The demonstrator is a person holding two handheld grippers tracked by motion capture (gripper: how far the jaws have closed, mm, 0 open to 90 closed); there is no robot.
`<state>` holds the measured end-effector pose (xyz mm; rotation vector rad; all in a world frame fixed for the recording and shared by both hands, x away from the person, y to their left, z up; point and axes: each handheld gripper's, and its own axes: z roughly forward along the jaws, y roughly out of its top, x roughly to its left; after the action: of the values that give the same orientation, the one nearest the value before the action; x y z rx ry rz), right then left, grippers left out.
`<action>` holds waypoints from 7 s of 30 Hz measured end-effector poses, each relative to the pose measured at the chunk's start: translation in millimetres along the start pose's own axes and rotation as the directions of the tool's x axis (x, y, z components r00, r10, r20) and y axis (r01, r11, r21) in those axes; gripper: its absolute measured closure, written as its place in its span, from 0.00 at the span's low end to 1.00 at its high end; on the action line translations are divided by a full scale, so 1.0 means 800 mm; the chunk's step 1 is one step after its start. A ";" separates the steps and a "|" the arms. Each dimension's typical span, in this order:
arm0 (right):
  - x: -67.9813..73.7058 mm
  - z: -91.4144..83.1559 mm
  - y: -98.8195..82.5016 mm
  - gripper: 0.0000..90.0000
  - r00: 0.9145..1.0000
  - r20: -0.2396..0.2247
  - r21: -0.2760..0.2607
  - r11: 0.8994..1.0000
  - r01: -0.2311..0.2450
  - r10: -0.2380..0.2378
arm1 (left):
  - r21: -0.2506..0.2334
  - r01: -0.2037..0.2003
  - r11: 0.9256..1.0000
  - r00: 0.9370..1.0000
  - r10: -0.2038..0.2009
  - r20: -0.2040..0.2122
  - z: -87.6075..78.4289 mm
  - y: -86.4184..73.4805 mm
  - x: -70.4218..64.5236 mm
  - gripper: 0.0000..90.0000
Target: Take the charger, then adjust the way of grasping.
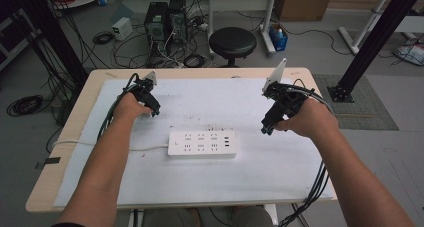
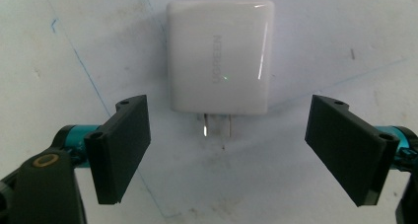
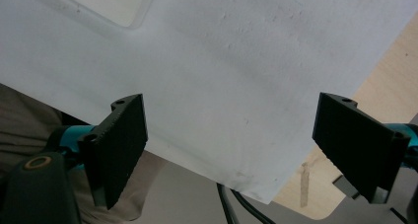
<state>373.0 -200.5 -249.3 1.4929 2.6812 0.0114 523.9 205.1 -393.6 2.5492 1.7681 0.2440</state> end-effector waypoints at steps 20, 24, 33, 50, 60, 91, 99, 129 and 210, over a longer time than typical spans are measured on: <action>0.000 0.000 -0.004 0.15 1.000 -0.004 0.006 1.000 0.013 -0.013 | -0.024 0.011 1.000 1.000 -0.011 0.018 0.016 0.010 0.006 0.36; -0.001 0.000 -0.004 0.15 1.000 -0.002 0.010 1.000 0.005 -0.005 | -0.017 0.001 1.000 1.000 -0.001 0.007 0.018 0.010 0.004 0.44; -0.004 0.001 -0.005 0.15 1.000 0.003 0.020 1.000 -0.002 0.002 | -0.016 -0.017 1.000 1.000 0.017 0.019 0.008 0.003 0.000 0.47; 0.005 0.003 -0.004 0.15 1.000 -0.025 0.012 1.000 0.005 -0.004 | -0.093 -0.151 0.984 0.982 0.160 0.096 -0.102 -0.072 -0.036 0.47; 0.012 0.000 -0.008 0.15 0.999 -0.035 0.005 1.000 0.007 -0.006 | -0.136 -0.237 0.962 0.964 0.250 0.088 -0.180 -0.120 -0.057 0.47; 0.016 0.000 -0.020 0.15 0.999 -0.047 0.007 1.000 0.013 -0.012 | -0.138 -0.378 0.915 0.916 0.391 0.084 -0.243 -0.167 -0.100 0.47; 0.020 0.000 -0.021 0.15 0.999 -0.044 0.010 1.000 0.014 -0.014 | -0.129 -0.394 0.910 0.909 0.406 0.089 -0.242 -0.168 -0.102 0.47; 0.024 0.003 -0.021 0.15 0.997 -0.073 0.013 1.000 0.013 -0.012 | -0.270 -0.766 0.584 0.582 0.808 0.094 -0.234 -0.169 -0.138 0.47; 0.064 0.076 -0.003 0.38 0.410 -0.908 -0.103 0.905 -0.413 0.084 | -0.538 -0.753 0.378 0.450 0.893 -0.001 -0.206 -0.145 -0.251 0.47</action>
<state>348.7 -160.2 -313.2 2.1595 2.7375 1.6458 323.3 48.3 -266.4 2.6207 0.0838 0.2377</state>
